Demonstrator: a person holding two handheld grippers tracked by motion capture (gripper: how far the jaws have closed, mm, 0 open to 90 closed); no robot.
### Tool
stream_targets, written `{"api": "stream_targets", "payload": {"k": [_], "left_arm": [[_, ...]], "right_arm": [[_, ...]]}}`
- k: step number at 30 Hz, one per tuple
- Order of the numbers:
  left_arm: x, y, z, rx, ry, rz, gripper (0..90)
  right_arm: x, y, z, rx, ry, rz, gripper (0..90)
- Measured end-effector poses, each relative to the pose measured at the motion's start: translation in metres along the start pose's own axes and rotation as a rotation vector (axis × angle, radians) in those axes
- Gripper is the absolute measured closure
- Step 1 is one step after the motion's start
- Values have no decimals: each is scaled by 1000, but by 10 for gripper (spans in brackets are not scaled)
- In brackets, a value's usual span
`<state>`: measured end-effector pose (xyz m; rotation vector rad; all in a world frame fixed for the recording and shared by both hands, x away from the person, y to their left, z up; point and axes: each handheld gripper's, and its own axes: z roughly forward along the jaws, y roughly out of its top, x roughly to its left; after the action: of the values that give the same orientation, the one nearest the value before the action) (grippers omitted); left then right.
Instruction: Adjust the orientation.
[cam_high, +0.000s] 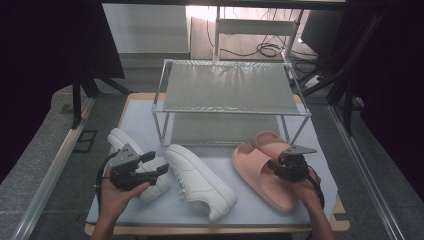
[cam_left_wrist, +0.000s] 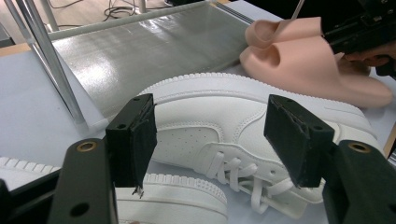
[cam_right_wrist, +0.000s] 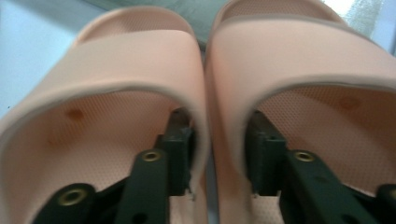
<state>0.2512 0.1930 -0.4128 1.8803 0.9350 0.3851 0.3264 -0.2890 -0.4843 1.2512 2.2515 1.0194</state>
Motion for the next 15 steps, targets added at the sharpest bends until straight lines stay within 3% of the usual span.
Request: {"api": "stream_targets", "payload": {"k": [15], "left_arm": [[1, 0, -2, -4, 5, -3, 348]], "right_arm": [[-6, -1, -5, -24, 3, 29, 730]]}}
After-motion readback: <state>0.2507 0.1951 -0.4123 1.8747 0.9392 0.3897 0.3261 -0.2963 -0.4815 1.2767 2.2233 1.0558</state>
